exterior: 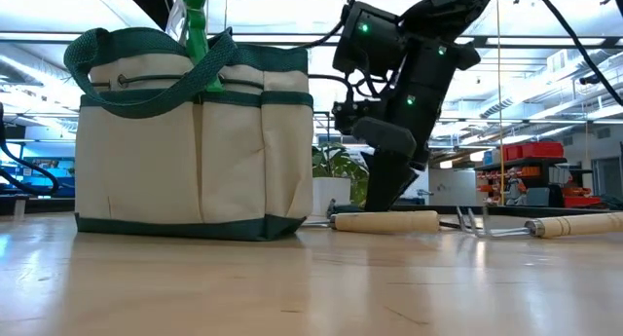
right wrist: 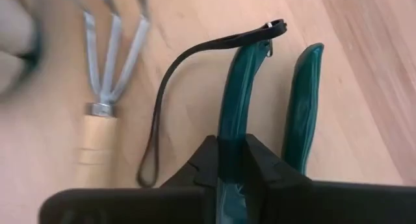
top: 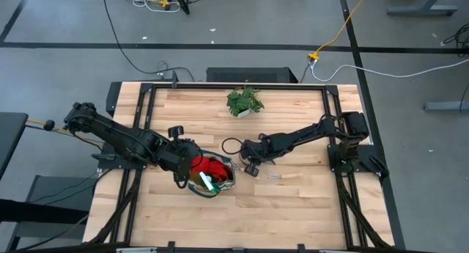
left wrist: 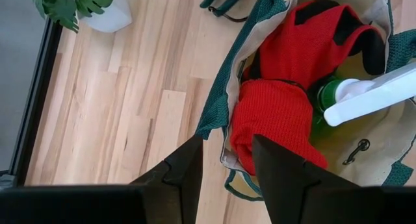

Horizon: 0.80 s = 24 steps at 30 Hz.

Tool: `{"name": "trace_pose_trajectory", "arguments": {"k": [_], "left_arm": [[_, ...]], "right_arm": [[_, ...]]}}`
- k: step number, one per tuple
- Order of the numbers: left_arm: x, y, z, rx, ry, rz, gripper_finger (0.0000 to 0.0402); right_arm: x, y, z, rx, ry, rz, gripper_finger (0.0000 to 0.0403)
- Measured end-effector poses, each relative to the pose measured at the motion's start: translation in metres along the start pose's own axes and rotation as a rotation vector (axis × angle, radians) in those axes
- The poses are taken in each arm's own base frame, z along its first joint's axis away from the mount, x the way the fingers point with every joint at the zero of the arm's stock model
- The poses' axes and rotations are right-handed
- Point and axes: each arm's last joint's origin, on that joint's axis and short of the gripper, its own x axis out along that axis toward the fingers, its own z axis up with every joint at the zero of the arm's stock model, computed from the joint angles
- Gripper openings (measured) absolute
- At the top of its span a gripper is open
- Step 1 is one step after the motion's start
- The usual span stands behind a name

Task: Pick & Place Garden tools in Gardening bag
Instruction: Put the green shear scissors into the green gardening bag

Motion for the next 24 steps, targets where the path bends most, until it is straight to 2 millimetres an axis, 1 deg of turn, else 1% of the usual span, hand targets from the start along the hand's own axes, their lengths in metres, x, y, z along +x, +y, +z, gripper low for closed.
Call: {"name": "trace_pose_trajectory", "arguments": {"k": [2, 7, 10, 14, 24], "left_arm": [[0.0, 0.0, 0.0, -0.001, 0.0, 0.001, 0.014], [0.0, 0.0, 0.0, -0.001, 0.0, 0.0, 0.014], [0.0, 0.0, 0.0, 0.0, 0.0, 0.0, 0.014], [0.0, 0.0, 0.0, 0.0, 0.0, 0.0, 0.014], [0.0, 0.0, 0.0, 0.0, 0.001, 0.0, 0.014]], "right_arm": [[-0.004, 0.004, 0.003, -0.012, -0.016, 0.009, 0.0018], [-0.016, 0.013, 0.015, -0.048, -0.048, 0.03, 0.0017], [-0.025, 0.017, 0.023, -0.066, -0.063, -0.011, 0.0017], [-0.043, 0.023, 0.037, -0.085, -0.088, -0.06, 0.0017], [-0.09, 0.042, 0.074, -0.155, -0.234, -0.07, 0.0017]]}}
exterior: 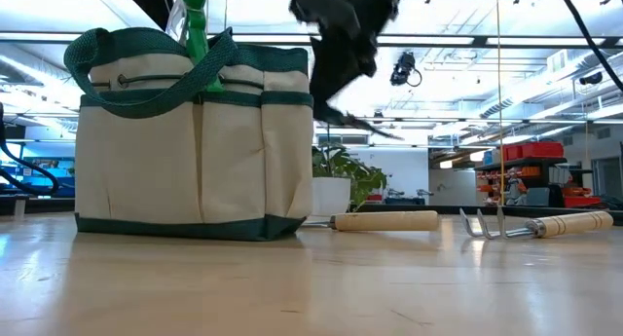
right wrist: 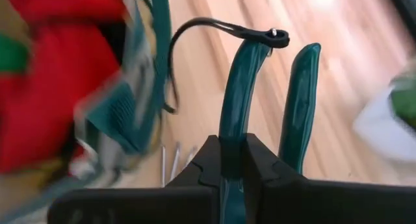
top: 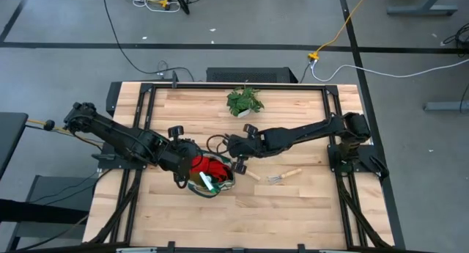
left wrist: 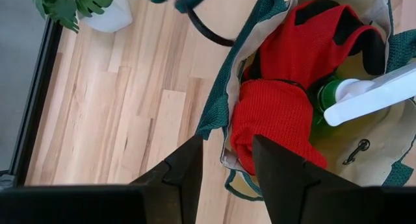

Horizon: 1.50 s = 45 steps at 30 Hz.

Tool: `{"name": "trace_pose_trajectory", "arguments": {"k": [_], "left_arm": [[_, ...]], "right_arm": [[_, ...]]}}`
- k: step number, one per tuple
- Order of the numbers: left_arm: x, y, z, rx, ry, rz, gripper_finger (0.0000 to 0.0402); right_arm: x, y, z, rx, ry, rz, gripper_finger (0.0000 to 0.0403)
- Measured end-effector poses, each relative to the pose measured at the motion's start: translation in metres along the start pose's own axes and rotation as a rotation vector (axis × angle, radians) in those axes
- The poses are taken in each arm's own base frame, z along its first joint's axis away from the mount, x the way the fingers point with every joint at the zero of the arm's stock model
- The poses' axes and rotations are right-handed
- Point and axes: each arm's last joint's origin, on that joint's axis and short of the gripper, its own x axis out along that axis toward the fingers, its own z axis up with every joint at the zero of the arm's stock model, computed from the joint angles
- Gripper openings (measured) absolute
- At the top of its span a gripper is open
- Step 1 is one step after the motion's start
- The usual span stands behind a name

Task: Pick & Place Garden tools in Gardening bag
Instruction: Put the green shear scissors into the green gardening bag

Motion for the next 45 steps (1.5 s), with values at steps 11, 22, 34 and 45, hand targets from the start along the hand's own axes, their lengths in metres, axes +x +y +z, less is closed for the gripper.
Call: {"name": "trace_pose_trajectory", "arguments": {"k": [11, 22, 34, 45], "left_arm": [[0.0, 0.001, -0.002, 0.01, 0.018, 0.009, 0.014], [0.0, 0.002, -0.003, 0.012, 0.033, 0.016, 0.014], [0.0, 0.002, -0.005, 0.019, 0.059, 0.0, 0.014], [-0.001, 0.005, -0.01, 0.025, 0.107, 0.027, 0.014]], "right_arm": [[-0.044, 0.036, 0.035, -0.081, -0.25, 0.115, 0.0017], [-0.062, 0.065, 0.046, -0.13, -0.466, 0.256, 0.0016], [-0.055, 0.073, 0.043, -0.108, -0.559, 0.355, 0.0015], [-0.031, 0.071, 0.026, -0.074, -0.533, 0.369, 0.0015]]}}
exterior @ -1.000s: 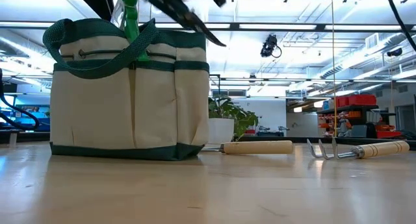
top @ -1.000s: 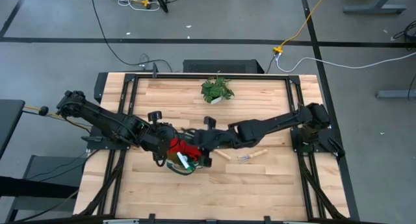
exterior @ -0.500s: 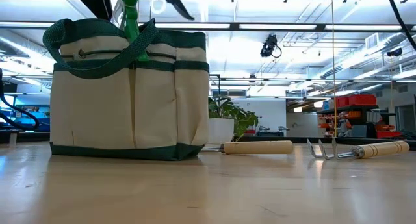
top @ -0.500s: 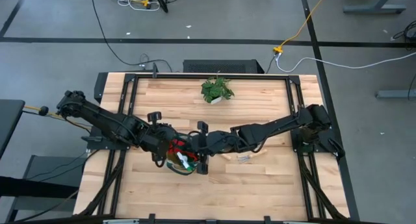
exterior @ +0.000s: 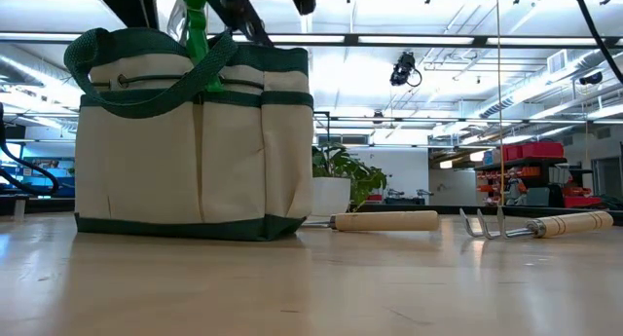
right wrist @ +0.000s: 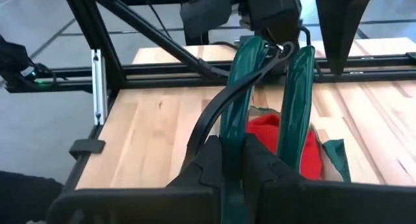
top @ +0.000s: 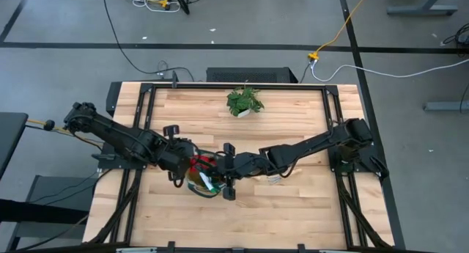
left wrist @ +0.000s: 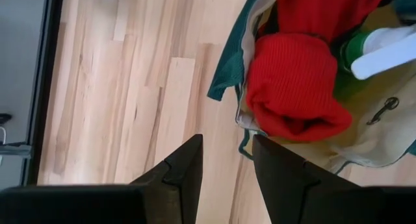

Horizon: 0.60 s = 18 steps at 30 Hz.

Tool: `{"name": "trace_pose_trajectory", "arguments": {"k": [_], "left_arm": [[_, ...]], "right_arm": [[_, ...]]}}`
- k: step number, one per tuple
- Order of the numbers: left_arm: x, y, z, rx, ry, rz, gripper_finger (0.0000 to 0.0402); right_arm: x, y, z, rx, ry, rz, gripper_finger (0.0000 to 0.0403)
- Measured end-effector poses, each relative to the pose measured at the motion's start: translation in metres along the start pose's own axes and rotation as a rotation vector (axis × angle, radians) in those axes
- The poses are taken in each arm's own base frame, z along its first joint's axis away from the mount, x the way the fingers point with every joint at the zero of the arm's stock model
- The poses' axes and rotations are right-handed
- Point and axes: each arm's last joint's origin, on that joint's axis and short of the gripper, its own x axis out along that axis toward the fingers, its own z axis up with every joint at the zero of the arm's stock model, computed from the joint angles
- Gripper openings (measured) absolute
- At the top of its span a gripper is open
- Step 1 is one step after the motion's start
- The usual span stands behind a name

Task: Pick & Place Garden tools in Gardening bag
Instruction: Put the green shear scissors into the green gardening bag

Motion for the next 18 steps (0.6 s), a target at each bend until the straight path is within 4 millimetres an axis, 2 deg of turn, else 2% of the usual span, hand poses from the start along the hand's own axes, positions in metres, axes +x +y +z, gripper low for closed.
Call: {"name": "trace_pose_trajectory", "arguments": {"k": [11, 18], "left_arm": [[-0.005, 0.002, -0.002, -0.017, -0.021, -0.002, 0.014], [-0.006, 0.0, -0.003, -0.019, -0.026, -0.003, 0.014]], "right_arm": [[0.001, -0.002, -0.005, 0.015, 0.015, 0.004, 0.0015], [0.012, -0.004, -0.016, 0.034, 0.058, 0.004, 0.0015]]}}
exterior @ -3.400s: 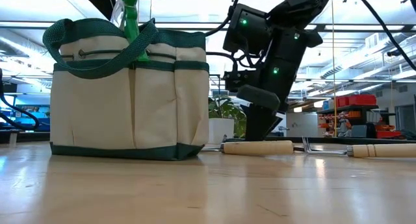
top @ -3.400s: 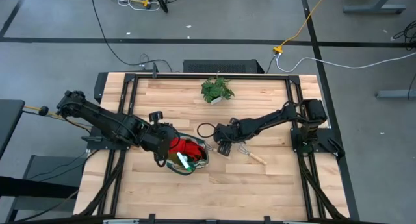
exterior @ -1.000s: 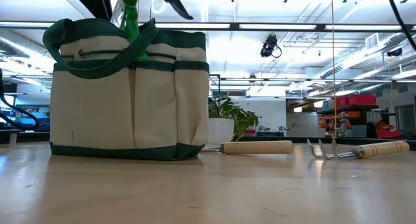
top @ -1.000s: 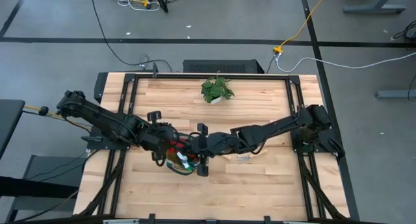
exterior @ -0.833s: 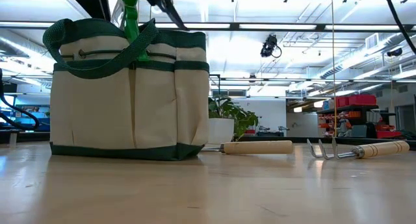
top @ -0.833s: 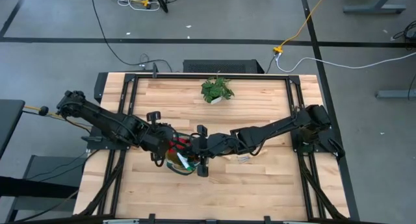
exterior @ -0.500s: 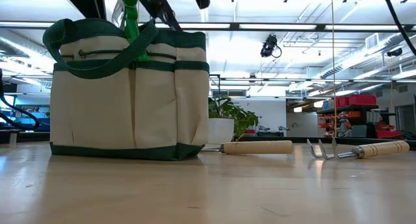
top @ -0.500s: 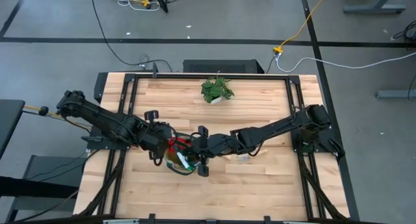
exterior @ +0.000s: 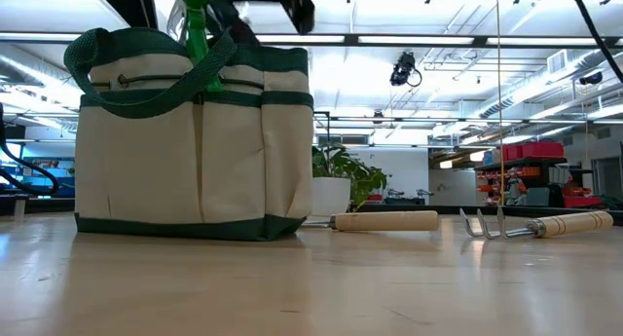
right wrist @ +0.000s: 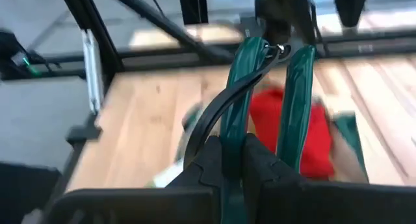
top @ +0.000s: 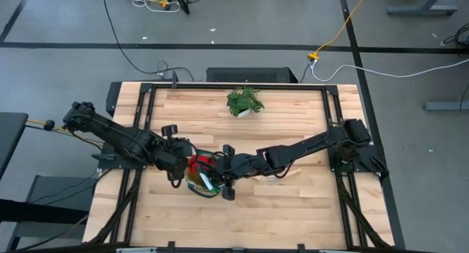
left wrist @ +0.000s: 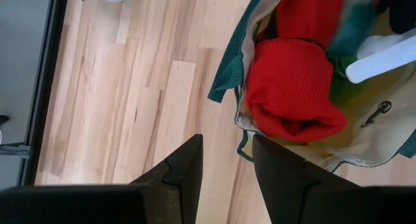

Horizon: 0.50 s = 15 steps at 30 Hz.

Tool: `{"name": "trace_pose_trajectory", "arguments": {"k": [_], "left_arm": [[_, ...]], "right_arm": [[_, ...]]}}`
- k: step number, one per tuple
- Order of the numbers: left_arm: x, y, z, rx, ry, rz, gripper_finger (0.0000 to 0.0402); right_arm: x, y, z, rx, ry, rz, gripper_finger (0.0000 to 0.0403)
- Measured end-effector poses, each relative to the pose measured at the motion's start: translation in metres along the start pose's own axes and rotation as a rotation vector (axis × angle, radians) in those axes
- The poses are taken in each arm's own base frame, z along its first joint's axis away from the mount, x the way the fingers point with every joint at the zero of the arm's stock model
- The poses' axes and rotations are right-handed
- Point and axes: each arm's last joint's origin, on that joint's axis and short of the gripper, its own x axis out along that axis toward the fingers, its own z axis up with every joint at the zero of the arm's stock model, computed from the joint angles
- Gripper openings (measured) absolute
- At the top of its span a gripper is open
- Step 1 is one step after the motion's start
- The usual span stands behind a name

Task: Pick & Place Garden tools in Gardening bag
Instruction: Put the green shear scissors into the green gardening bag

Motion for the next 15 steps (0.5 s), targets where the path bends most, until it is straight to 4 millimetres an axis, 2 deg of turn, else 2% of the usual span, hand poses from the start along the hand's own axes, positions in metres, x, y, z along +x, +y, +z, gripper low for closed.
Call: {"name": "trace_pose_trajectory", "arguments": {"k": [4, 10, 15], "left_arm": [[0.0, 0.0, 0.0, 0.0, -0.001, 0.001, 0.014], [0.0, 0.0, 0.0, -0.001, -0.003, 0.003, 0.014], [0.0, 0.0, 0.0, -0.001, -0.004, 0.005, 0.014]], "right_arm": [[0.008, -0.004, -0.008, 0.014, 0.037, -0.009, 0.0015], [0.012, -0.007, -0.01, 0.032, 0.045, 0.018, 0.0017], [0.015, -0.007, -0.013, 0.04, 0.052, 0.022, 0.0069]]}}
